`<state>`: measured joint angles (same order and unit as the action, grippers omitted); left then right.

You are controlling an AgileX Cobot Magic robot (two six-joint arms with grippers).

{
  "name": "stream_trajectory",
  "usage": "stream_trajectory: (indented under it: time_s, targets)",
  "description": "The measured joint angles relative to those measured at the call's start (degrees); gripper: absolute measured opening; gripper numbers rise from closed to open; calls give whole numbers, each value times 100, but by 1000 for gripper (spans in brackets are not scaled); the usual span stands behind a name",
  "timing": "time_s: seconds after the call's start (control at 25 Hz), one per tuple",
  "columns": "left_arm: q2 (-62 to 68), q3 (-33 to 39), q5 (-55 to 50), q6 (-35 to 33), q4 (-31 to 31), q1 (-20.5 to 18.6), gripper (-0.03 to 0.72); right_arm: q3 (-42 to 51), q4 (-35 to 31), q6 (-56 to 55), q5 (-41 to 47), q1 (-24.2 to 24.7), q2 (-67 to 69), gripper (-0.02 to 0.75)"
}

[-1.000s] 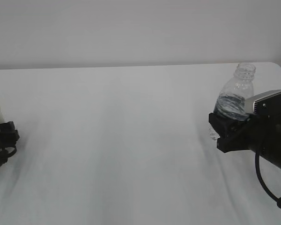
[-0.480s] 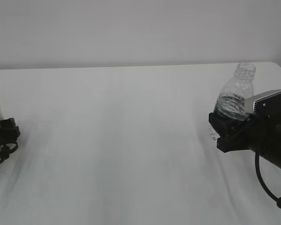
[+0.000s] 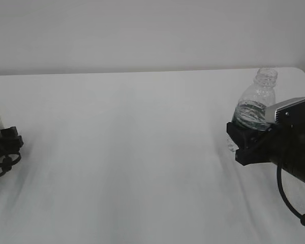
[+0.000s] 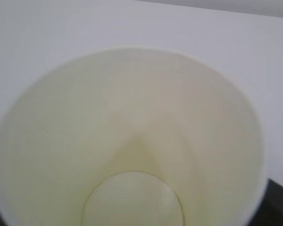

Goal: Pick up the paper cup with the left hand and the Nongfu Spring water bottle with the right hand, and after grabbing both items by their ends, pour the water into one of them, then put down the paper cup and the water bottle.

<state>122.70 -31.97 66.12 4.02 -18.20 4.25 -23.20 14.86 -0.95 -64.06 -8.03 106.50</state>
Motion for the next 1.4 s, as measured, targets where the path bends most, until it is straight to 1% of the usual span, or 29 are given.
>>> stream_trajectory:
  time_s: [0.08, 0.28, 0.4, 0.64, 0.92, 1.4]
  targets:
    - [0, 0, 0, 0, 0, 0, 641, 0, 0, 0, 0, 0, 0, 427]
    - [0, 0, 0, 0, 0, 0, 579, 0, 0, 0, 0, 0, 0, 427]
    - [0, 0, 0, 0, 4, 0, 555, 0, 0, 0, 0, 0, 0, 427]
    - [0, 0, 11, 0, 176, 0, 487, 0, 0, 0, 0, 0, 0, 427]
    - [0, 0, 18, 0, 445, 0, 477, 0, 0, 0, 0, 0, 0, 426]
    - [-417, 0, 8, 3, 1550, 0, 476, 0, 0, 0, 0, 0, 0, 426]
